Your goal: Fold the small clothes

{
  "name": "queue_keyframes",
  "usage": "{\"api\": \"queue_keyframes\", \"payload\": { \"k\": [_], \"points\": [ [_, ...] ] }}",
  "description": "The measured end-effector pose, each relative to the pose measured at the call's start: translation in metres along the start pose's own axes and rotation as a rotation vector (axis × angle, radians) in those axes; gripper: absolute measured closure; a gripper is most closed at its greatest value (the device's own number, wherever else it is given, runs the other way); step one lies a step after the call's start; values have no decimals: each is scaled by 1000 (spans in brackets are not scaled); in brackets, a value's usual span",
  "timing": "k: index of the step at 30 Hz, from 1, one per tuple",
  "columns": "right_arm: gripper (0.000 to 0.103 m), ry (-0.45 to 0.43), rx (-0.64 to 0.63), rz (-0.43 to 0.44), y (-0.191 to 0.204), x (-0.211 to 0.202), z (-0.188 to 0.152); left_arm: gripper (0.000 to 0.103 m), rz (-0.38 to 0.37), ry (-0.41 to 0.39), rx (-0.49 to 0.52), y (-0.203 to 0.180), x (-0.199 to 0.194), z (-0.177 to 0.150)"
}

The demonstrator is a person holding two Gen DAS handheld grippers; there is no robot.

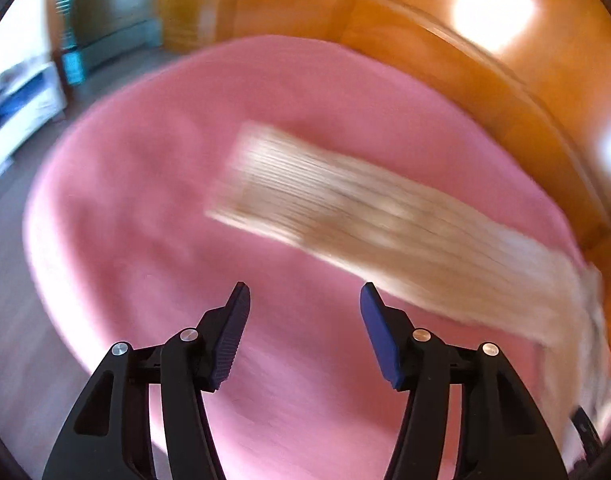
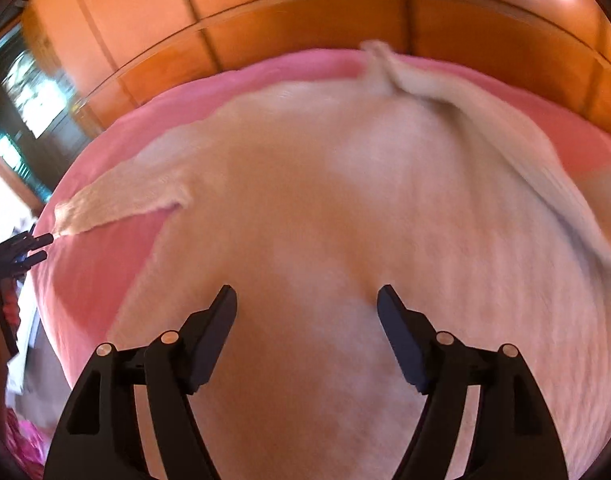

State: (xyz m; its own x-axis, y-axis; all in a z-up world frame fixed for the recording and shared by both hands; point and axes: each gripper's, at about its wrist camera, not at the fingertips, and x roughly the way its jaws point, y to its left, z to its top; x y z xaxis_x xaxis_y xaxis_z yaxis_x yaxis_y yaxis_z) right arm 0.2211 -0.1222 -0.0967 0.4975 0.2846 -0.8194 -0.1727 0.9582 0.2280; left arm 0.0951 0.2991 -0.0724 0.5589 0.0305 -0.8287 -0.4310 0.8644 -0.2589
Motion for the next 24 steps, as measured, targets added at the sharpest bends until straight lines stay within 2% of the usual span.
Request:
{"api": "queue_keyframes", "payload": {
  "k": [1,3,4,8,11,14,16,17,18,19,20,21,22,24],
  "points": [
    [30,-2,27,-17,-12,-9,-10,46,-47,13,31,-11,-2,-10],
    [30,-8,57,-46,-29,-24,-22,46,-207,68,96,-42,-4,-38],
    [30,-14,62,-64,-37,-33,-28,46,-318,122,138,-66,-6,-59],
    [30,-46,98,-190,-74,-66,-51,46,-542,279,198,-119,-5,-115],
    [30,-68,152,-284,-110,-93,-72,46,-645,352,184,-139,-1,-140],
    [29,-70,227,-341,-146,-116,-97,46,-731,405,148,-148,2,-153],
    [29,-56,274,-311,-165,-125,-113,46,-789,446,124,-156,-1,-169],
    [29,-52,295,-261,-171,-128,-120,46,-810,457,123,-157,-4,-175],
    [35,-51,301,-221,-173,-131,-124,46,-823,462,126,-157,-6,-181],
    [48,-50,294,-204,-171,-131,-125,46,-830,467,127,-149,-4,-176],
    [55,-44,276,-185,-167,-131,-124,57,-830,470,139,-149,-7,-181],
    [71,-34,254,-164,-163,-131,-124,68,-821,468,162,-150,-11,-183],
    [86,-22,226,-149,-157,-131,-124,95,-786,449,215,-155,-14,-186],
    [98,-18,201,-134,-150,-134,-122,97,-769,422,253,-158,-21,-187]
  ]
}}
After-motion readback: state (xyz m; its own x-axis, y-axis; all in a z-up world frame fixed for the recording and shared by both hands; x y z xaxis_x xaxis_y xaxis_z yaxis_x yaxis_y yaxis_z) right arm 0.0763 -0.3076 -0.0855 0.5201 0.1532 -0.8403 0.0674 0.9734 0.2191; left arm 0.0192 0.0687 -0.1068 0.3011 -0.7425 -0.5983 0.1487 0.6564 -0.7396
